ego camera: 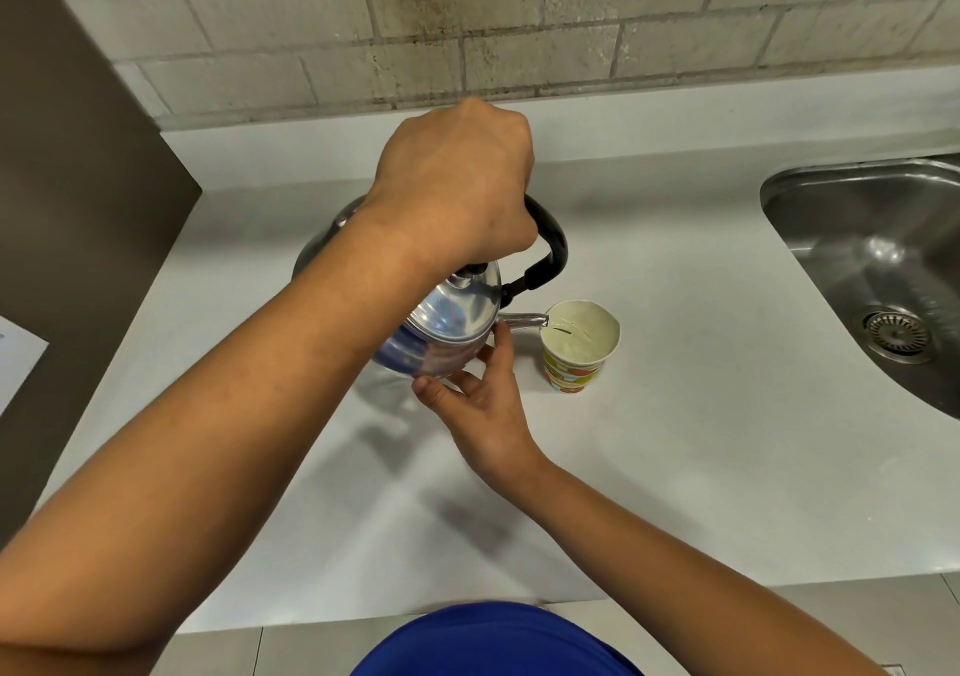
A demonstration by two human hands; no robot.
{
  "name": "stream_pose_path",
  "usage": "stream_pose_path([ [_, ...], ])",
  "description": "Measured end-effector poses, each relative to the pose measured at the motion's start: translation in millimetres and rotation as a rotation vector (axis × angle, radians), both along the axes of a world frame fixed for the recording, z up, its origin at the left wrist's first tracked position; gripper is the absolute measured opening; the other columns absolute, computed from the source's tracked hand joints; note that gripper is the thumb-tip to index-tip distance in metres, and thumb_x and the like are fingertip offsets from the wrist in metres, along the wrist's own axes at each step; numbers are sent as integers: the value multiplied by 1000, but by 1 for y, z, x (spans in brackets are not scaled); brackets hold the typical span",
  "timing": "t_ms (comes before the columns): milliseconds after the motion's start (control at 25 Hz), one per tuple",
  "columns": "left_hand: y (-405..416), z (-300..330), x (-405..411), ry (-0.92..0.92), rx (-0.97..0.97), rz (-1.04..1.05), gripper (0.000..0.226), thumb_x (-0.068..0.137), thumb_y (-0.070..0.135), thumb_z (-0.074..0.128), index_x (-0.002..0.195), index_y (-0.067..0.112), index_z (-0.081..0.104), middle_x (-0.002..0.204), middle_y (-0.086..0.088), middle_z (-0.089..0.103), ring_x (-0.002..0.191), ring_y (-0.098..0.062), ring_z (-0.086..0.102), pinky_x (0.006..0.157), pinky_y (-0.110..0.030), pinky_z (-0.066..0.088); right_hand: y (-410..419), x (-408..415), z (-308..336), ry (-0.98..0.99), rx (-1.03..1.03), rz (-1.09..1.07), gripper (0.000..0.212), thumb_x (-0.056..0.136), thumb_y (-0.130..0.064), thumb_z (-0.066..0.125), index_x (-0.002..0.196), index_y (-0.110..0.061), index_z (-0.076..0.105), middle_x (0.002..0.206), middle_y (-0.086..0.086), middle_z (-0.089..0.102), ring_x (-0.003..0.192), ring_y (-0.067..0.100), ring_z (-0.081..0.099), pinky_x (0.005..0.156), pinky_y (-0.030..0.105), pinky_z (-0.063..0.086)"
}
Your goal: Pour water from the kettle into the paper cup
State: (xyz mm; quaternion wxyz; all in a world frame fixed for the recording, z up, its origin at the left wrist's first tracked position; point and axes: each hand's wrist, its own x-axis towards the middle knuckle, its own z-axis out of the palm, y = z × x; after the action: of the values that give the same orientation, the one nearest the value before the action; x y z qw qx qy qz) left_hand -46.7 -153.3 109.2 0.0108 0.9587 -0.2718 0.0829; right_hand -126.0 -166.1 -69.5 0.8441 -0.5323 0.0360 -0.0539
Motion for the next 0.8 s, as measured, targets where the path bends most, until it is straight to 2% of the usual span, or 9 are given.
stream_pose_path([
  [280,0,0,1,-2,10,-6,13,66,14,62,76,12,70,54,-2,42,45,-18,38,41,-21,24,1,-1,2,16,1,2,76,67,-9,69,124,-34,24,136,14,38,110,26,56,72,15,52],
  [800,-2,2,-2,-21,25,-22,13,67,14,62,78,12,70,54,-1,39,45,-18,36,41,-21,23,0,-3,6,29,-2,3,75,76,5,65,128,-26,21,137,16,37,110,27,55,71,14,51],
])
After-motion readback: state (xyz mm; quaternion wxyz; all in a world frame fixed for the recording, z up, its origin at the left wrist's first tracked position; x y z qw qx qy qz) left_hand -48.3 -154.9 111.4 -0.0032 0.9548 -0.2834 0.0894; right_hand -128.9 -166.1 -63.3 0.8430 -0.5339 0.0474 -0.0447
